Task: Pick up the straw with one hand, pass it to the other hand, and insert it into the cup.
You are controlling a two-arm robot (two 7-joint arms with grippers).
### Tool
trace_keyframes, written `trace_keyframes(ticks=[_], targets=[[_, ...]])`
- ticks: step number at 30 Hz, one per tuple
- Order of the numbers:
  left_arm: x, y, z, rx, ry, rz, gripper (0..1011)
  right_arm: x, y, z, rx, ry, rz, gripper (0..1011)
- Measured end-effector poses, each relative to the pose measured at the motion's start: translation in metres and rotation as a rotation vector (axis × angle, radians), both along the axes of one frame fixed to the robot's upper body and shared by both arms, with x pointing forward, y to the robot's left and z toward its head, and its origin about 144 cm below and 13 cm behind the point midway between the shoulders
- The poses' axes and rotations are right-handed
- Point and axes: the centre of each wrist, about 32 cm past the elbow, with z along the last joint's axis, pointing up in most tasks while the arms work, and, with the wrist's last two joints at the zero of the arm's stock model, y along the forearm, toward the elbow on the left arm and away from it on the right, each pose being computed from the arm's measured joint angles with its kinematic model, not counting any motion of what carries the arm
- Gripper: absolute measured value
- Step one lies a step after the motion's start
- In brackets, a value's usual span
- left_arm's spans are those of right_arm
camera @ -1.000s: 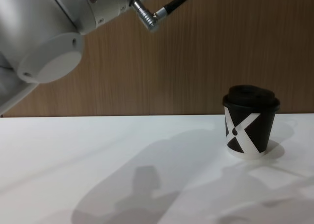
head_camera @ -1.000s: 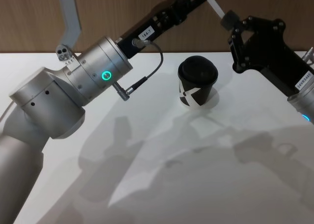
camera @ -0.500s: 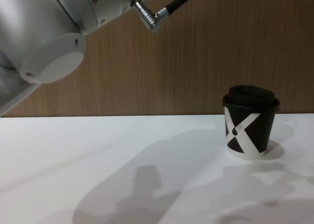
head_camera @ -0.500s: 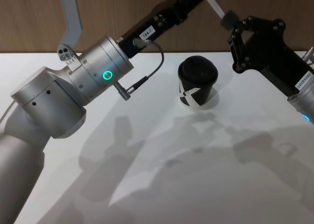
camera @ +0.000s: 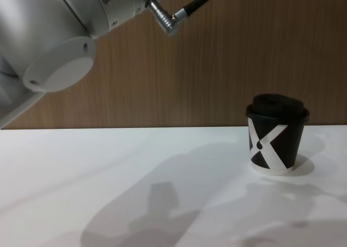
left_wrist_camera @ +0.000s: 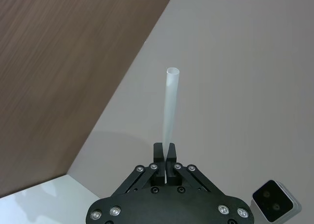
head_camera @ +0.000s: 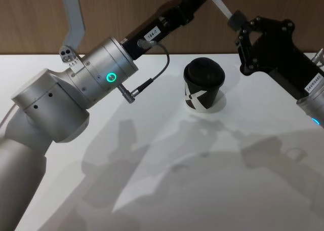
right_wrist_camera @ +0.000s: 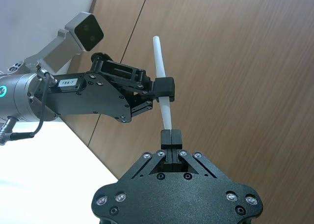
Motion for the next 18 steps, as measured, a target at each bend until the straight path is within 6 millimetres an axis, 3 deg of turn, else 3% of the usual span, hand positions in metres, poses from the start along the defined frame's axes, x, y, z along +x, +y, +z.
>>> trace_keyframes(ticks=[7,15,18], targets=[[0.0000,0.0000,0.0001,0.000,0.000,0.000,8,0.0000,0.0000,-0.0001,0.000,0.000,0.000,22],[0.0000,0.0000,0.0001,0.000,0.000,0.000,10,0.0000,0.0000,-0.0001,0.000,0.000,0.000,236],[0.0000,0.0000,0.0001,0.000,0.000,0.000,10,0.0000,0.0000,-0.0001,0.000,0.000,0.000,375]])
